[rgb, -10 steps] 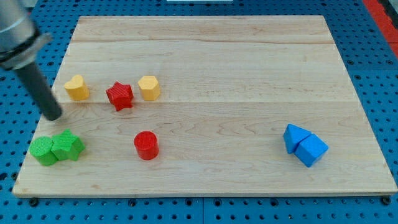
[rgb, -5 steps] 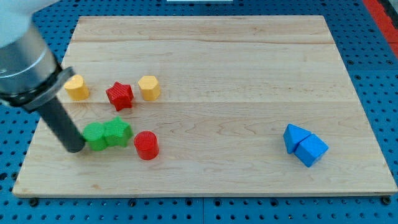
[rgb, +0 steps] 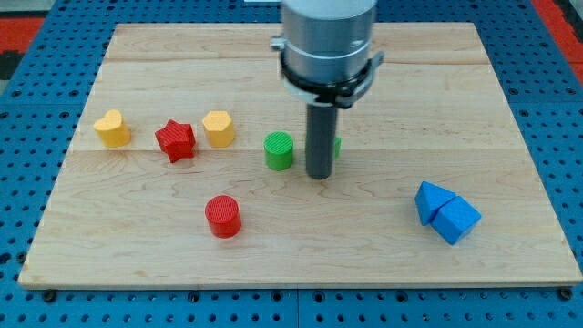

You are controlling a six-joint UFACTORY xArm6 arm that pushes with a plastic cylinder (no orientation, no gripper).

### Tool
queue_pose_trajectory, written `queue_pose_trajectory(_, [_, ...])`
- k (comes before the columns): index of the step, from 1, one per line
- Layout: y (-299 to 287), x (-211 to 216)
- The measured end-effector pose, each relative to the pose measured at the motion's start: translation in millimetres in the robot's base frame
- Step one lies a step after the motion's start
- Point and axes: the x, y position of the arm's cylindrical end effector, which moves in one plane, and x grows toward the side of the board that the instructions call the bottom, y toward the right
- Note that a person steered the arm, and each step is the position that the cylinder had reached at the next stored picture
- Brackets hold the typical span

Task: Move the green blocks to the center right side

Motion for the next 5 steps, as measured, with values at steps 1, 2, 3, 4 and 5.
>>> queue_pose_trajectory(1, [5.3,-20.0])
queue_pose_trajectory(2, [-0.4,9.6])
queue_pose_trajectory(3, [-42.1,-14.6])
queue_pose_trajectory(4, [-30.3,-51.0])
queue_pose_trajectory(5, [43.1,-58.0])
